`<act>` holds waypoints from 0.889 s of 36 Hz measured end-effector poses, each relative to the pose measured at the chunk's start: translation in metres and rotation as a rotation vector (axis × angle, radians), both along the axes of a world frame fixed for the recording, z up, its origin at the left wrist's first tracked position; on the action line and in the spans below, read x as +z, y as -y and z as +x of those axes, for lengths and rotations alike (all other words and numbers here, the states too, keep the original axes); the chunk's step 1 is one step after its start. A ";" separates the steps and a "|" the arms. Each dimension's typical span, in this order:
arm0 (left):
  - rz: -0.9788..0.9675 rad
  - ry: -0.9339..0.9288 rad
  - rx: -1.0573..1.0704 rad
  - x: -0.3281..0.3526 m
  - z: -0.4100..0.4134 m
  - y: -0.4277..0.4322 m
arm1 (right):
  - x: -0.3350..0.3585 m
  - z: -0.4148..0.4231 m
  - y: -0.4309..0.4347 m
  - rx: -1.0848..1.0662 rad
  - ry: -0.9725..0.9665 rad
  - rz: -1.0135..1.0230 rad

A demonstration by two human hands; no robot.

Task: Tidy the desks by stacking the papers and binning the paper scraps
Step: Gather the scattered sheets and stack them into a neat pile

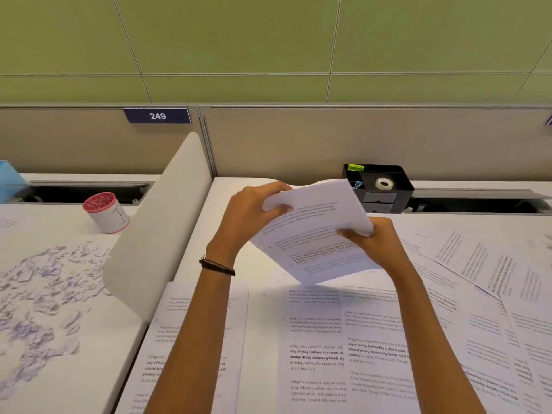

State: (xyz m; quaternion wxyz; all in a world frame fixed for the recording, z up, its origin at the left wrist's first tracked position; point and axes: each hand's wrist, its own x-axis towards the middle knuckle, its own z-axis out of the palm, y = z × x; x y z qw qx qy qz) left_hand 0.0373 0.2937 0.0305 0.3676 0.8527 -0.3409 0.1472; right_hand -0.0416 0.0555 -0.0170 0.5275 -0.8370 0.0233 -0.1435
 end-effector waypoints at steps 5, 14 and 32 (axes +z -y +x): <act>-0.040 0.003 0.022 -0.013 -0.003 0.004 | 0.001 0.002 -0.003 0.016 -0.026 -0.077; -0.319 -0.254 0.082 -0.039 0.004 -0.025 | -0.022 -0.009 0.033 -0.052 -0.011 -0.021; -0.794 -0.491 0.305 -0.101 -0.021 -0.012 | -0.056 -0.015 0.009 -0.256 0.032 0.406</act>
